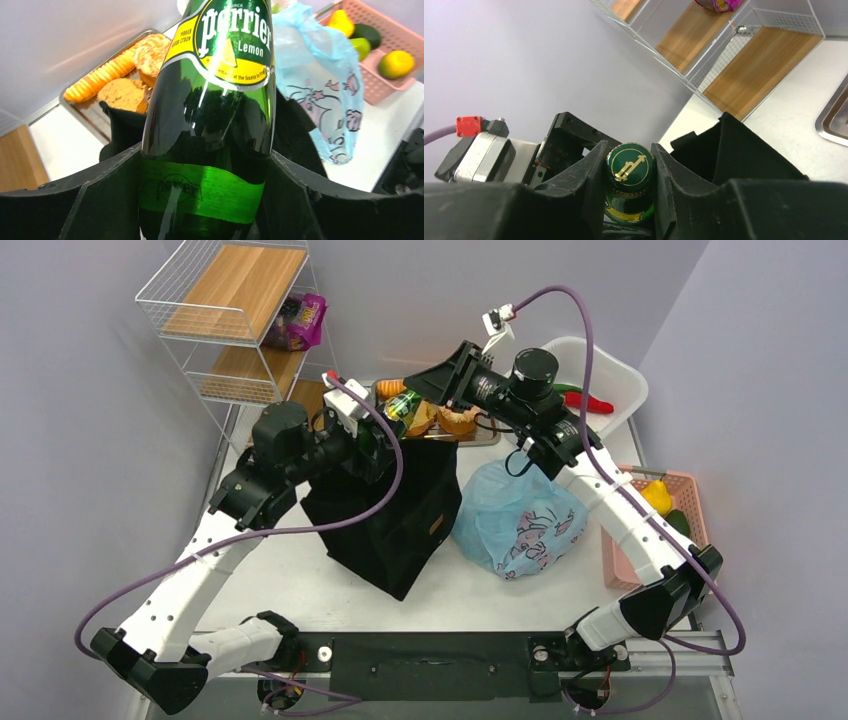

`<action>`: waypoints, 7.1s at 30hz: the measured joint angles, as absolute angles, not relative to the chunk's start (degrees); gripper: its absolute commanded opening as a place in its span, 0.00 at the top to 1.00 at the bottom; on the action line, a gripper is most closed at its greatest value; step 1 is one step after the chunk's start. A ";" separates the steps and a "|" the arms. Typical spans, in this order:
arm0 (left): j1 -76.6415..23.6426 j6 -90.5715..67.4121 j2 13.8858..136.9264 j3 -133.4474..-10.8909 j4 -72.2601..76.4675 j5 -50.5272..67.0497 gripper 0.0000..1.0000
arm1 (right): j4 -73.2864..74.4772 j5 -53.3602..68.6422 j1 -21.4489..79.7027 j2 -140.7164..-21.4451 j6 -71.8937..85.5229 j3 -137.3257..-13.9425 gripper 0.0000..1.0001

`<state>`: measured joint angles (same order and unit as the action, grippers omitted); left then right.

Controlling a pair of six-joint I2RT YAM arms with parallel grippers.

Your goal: Untie the knot of the grocery bags and take out the mixed food

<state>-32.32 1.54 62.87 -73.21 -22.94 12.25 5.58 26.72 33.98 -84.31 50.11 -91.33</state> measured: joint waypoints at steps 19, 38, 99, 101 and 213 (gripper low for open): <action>-29.87 13.06 65.84 -79.18 -35.14 15.22 0.26 | 12.69 20.14 21.65 -83.88 41.10 -98.06 1.00; -34.44 22.92 77.08 -80.44 -37.19 -12.47 0.60 | 31.03 18.50 19.99 -58.48 15.09 -83.35 1.00; -29.15 23.53 65.45 -83.31 -47.46 37.69 0.40 | -15.35 5.54 46.92 -59.37 3.33 -42.63 0.14; -32.12 25.21 66.63 -83.18 -47.33 37.91 0.43 | -11.88 5.52 43.00 -55.48 5.37 -44.97 0.14; 5.26 2.79 112.09 -139.31 7.29 -5.87 1.00 | 12.05 10.92 24.27 -49.80 15.97 -47.57 0.14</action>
<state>5.26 2.79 112.09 -139.31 7.29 -5.87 12.05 10.92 24.27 -49.80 15.97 -47.57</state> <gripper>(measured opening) 0.311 0.858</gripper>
